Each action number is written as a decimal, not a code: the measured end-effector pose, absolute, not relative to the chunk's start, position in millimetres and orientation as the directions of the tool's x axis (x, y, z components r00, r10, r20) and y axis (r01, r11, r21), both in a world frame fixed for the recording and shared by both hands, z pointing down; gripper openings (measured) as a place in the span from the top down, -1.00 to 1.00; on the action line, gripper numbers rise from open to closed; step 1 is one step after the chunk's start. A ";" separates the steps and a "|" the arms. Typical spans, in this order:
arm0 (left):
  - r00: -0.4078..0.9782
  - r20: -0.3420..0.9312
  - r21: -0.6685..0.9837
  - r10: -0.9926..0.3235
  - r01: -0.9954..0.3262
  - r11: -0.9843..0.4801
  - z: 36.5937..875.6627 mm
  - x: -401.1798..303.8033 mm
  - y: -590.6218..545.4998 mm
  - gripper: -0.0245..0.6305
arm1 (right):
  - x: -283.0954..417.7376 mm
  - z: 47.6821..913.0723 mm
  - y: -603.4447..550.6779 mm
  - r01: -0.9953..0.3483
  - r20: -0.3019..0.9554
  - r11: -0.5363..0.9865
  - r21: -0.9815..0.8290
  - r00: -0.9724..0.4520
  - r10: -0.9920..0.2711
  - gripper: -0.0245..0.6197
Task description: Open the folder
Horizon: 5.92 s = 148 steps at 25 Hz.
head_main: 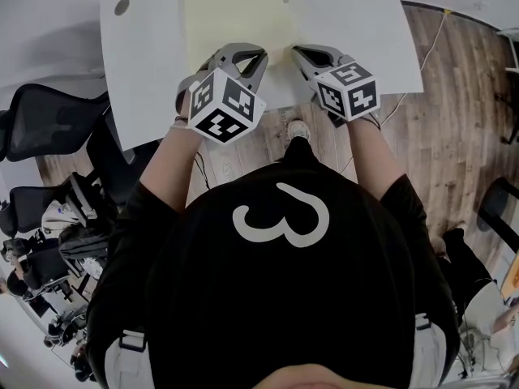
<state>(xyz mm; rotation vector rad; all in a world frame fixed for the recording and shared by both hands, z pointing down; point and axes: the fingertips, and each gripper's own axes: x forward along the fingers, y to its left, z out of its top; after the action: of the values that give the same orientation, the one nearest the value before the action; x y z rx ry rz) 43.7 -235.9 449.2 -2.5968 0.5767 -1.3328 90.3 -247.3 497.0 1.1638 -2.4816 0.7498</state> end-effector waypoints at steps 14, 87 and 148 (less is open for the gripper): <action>0.499 0.754 -0.331 -0.427 -0.273 -0.903 448.3 42.7 -233.8 0.86 | 89.5 497.8 -244.9 -0.760 0.480 0.548 -0.350 -0.647 -0.592 0.85; 0.509 0.538 -0.195 -0.672 -0.700 -0.687 337.4 -132.0 -244.7 0.85 | 84.4 499.8 -244.4 -0.798 0.629 0.552 -0.243 -0.563 -0.536 0.85; 0.503 0.474 0.448 -0.723 -0.844 -0.294 464.8 -355.9 -321.3 0.84 | 78.8 495.6 -246.7 -0.920 0.581 0.314 -0.234 -0.392 -0.713 0.85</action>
<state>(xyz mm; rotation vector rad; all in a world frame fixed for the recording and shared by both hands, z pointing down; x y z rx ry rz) -355.9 -321.3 464.8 -3.2464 1.9912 -0.3681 78.8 -246.7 495.6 1.4560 -2.2163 0.7678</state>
